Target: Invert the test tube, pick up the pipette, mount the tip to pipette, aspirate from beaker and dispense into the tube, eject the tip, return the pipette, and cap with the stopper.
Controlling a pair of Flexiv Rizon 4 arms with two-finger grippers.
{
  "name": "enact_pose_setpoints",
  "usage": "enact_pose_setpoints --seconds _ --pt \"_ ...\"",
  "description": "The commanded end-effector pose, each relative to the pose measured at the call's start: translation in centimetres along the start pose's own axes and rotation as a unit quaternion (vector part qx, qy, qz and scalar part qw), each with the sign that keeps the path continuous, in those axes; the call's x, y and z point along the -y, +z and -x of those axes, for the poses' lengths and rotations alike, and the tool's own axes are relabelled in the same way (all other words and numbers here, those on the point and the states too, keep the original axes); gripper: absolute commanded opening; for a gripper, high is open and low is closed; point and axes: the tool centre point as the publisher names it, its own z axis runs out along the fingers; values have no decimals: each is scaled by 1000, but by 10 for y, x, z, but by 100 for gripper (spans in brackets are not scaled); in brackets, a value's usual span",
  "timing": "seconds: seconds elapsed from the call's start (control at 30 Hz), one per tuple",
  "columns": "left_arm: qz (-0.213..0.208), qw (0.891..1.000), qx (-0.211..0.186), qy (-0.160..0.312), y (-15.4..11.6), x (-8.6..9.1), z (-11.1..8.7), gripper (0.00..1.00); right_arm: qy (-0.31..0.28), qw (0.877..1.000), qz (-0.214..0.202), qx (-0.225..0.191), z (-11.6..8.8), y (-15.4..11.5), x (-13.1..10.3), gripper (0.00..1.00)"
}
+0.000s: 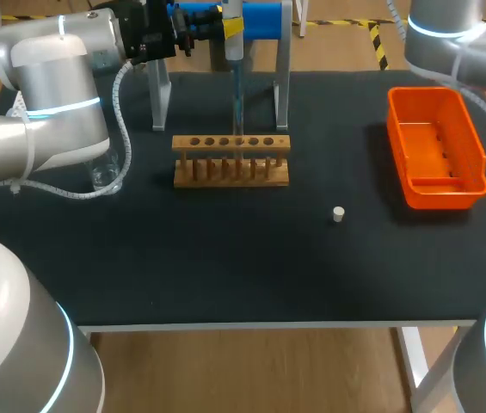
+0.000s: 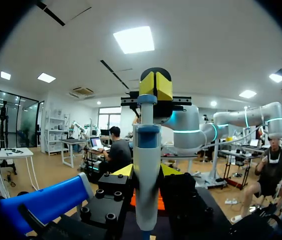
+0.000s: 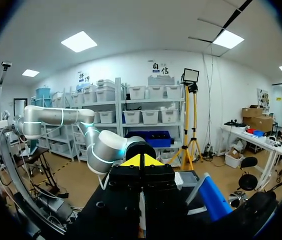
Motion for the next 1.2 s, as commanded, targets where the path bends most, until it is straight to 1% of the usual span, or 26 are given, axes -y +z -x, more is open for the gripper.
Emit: enact_pose_setpoints --seconds 0.03,0.8,1.2 --pt "0 1000 1 0 0 0 0 0 1 1000 -2 -3 2 4 2 0" --pt "0 1000 1 0 0 0 0 0 3 1000 -4 -5 4 18 9 0" --pt "0 1000 1 0 0 0 0 0 1 1000 -9 3 -2 15 17 0"
